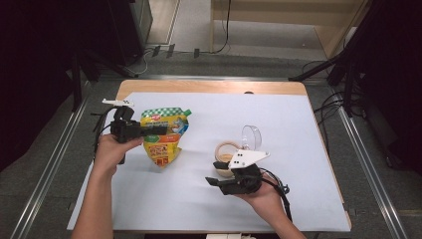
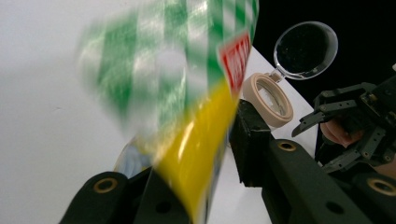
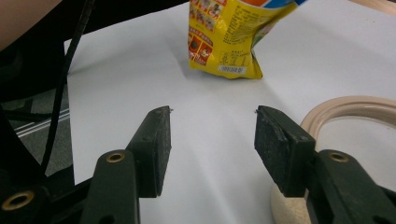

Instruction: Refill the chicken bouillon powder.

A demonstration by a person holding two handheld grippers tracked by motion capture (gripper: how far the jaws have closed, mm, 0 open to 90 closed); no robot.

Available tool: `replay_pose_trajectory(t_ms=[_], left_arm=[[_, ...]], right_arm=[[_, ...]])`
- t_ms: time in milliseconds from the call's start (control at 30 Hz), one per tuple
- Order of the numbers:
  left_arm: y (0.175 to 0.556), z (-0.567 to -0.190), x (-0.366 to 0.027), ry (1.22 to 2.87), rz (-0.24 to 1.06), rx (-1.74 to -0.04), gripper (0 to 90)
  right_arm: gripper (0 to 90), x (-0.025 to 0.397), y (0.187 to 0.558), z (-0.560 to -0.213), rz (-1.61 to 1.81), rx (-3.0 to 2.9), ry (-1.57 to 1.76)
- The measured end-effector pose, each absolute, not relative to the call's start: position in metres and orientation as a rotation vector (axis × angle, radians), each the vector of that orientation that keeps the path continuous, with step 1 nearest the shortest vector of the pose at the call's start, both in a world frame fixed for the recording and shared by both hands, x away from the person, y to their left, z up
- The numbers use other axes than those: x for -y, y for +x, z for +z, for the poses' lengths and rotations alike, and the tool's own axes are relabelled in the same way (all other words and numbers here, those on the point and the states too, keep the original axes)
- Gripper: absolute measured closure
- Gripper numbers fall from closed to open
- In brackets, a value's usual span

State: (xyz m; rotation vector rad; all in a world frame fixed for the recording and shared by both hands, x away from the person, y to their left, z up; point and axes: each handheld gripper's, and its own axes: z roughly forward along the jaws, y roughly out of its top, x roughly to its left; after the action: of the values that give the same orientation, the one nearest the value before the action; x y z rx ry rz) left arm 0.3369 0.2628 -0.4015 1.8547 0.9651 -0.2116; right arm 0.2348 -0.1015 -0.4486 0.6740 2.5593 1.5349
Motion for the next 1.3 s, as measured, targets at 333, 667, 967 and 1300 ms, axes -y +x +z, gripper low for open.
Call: replay_pose_trajectory(t_ms=[333, 667, 967, 1300], left_arm=[[0.328, -0.392, -0.271, 1.869, -0.198, -0.952, 67.4], [0.325, -0.385, -0.273, 1.885, -0.163, -0.965, 54.0], [0.322, -0.38, -0.276, 1.908, -0.133, -0.964, 47.4], [0.315, -0.373, -0.287, 1.922, -0.099, -0.992, 42.1]], right_arm=[[47.4, 0.104, 0.238, -0.446, 1.527, -2.563, 0.688], [47.4, 0.108, 0.24, -0.444, 1.514, -2.562, 0.707], [47.4, 0.112, 0.241, -0.443, 1.497, -2.573, 0.728], [47.6, 0.118, 0.242, -0.44, 1.498, -2.564, 0.747]])
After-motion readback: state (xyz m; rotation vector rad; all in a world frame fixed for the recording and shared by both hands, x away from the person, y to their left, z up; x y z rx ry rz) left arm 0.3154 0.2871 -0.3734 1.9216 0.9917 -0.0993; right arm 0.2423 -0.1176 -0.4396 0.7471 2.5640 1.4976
